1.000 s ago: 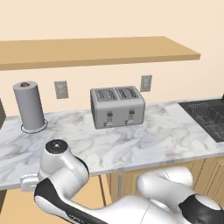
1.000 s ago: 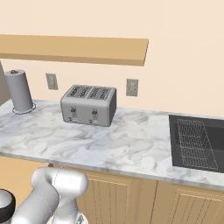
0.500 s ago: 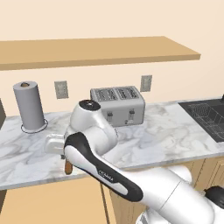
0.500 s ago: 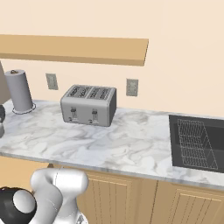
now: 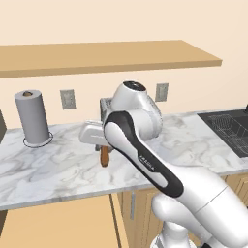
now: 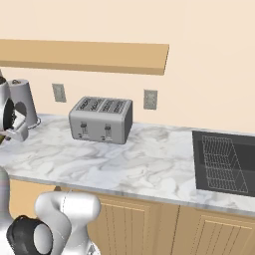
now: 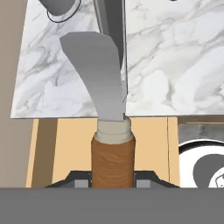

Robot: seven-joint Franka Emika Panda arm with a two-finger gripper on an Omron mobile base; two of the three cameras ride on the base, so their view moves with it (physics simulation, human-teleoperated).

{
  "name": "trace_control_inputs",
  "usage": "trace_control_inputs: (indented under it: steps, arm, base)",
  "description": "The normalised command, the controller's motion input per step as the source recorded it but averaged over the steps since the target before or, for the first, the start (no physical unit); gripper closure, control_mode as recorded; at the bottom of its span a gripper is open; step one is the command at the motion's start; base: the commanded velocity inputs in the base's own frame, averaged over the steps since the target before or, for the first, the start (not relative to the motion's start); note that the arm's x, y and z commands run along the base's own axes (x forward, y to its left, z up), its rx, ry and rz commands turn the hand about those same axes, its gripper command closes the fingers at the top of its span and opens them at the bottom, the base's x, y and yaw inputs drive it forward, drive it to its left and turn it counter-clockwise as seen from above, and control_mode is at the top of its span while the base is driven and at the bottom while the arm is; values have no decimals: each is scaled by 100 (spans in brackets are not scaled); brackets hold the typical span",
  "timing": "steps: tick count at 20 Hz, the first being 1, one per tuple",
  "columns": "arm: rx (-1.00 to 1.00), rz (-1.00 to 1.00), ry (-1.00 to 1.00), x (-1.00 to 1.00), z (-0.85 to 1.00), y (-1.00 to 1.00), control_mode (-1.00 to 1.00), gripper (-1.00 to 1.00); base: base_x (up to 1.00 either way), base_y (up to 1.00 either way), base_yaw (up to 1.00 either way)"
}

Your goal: Take the pizza cutter from the drawer on the left and place it on the dining counter for cutting.

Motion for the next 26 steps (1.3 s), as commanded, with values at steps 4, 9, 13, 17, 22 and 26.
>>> trace_control_inputs:
  steps: [4,9,13,17,22,26]
  arm:
    - [-7,0,-3,10,43,-62,-100,100]
    - [-15,0,-1,18,24,-51,-100,100]
    - [-16,-5,0,11,4,-61,-100,100]
    - [-13,-5,0,10,0,-76,-100,100]
    - [-12,-3,0,10,0,-76,-100,100]
    - [-8,-2,0,2,0,-77,-100,100]
  base:
    - [0,0,0]
    - [0,0,0]
    - [0,0,0]
    - [0,0,0]
    - [0,0,0]
    - [0,0,0]
